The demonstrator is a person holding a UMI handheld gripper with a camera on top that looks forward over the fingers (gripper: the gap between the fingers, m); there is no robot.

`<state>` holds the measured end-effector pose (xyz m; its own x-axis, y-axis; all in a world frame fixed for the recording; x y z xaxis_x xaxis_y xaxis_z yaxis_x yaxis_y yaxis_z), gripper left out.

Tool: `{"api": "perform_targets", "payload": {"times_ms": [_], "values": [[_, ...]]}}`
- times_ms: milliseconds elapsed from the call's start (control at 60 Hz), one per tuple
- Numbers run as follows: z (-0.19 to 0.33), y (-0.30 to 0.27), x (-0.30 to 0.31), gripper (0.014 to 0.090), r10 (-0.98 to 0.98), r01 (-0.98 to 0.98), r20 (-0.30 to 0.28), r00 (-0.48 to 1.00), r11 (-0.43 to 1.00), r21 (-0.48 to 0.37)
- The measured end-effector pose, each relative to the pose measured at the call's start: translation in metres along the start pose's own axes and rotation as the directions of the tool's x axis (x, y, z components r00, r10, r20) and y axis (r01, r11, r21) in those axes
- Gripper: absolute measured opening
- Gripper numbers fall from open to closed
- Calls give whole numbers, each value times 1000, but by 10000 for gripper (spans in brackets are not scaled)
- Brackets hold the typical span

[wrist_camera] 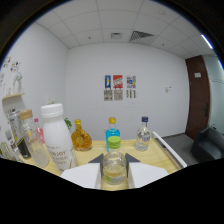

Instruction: Make me a cup of Vodka Sunrise.

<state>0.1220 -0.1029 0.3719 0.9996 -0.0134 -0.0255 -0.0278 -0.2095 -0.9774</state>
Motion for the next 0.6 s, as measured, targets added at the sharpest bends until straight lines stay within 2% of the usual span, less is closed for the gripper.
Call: {"api": "perform_targets", "payload": {"times_ms": [150,350,467,600], "values": [[-18,-8,0,354,0,0,10,1000,1000,18],[-77,-15,-2,353,23,-25,32,999,997,70],[-100,14,-1,352,69,-71,39,997,996,58],[-104,79,-4,350,106,-105,34,994,994,-11]]}}
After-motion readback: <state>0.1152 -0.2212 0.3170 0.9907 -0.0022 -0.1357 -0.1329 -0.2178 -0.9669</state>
